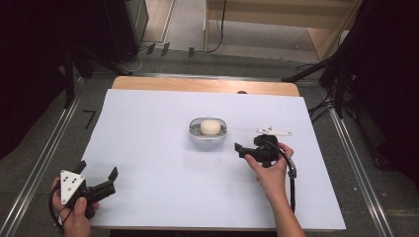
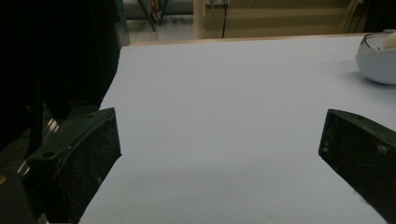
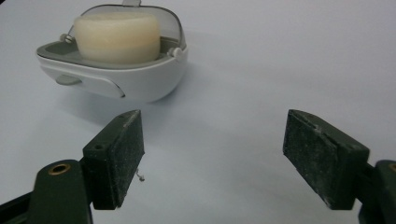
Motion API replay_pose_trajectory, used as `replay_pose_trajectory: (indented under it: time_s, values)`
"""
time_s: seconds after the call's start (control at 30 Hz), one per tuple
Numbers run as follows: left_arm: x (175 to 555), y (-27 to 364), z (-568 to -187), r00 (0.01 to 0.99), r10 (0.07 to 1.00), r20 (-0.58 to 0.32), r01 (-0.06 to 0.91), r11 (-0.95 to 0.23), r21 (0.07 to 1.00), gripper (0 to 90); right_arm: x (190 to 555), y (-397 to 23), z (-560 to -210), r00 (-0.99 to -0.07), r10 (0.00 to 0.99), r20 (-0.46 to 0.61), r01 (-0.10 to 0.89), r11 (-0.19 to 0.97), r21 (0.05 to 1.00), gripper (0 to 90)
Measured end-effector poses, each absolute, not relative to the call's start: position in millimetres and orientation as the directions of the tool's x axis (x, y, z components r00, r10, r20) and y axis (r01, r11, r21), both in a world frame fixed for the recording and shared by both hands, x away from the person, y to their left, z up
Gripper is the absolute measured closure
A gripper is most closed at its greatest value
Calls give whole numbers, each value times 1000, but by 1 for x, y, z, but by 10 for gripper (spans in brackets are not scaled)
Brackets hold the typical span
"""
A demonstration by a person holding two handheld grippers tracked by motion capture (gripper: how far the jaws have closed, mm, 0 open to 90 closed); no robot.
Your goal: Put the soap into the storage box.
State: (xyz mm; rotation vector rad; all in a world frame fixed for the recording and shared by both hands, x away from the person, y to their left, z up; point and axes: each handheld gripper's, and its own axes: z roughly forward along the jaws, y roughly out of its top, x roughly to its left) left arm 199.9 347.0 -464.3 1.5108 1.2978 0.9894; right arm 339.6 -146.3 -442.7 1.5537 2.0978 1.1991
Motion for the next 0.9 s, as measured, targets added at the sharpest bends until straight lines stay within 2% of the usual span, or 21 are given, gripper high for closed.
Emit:
replay_pose_trajectory:
  time_s: [0.5, 0.9]
  values:
    - [200, 347, -464, 135, 991, 22, 284, -60, 957, 0, 320, -181, -459, -351, 901, 254, 676, 56, 734, 209]
    - [200, 347, -464, 134, 991, 19, 287, -57, 956, 0, 298, -206, -473, -360, 899, 248, 666, 61, 744, 196]
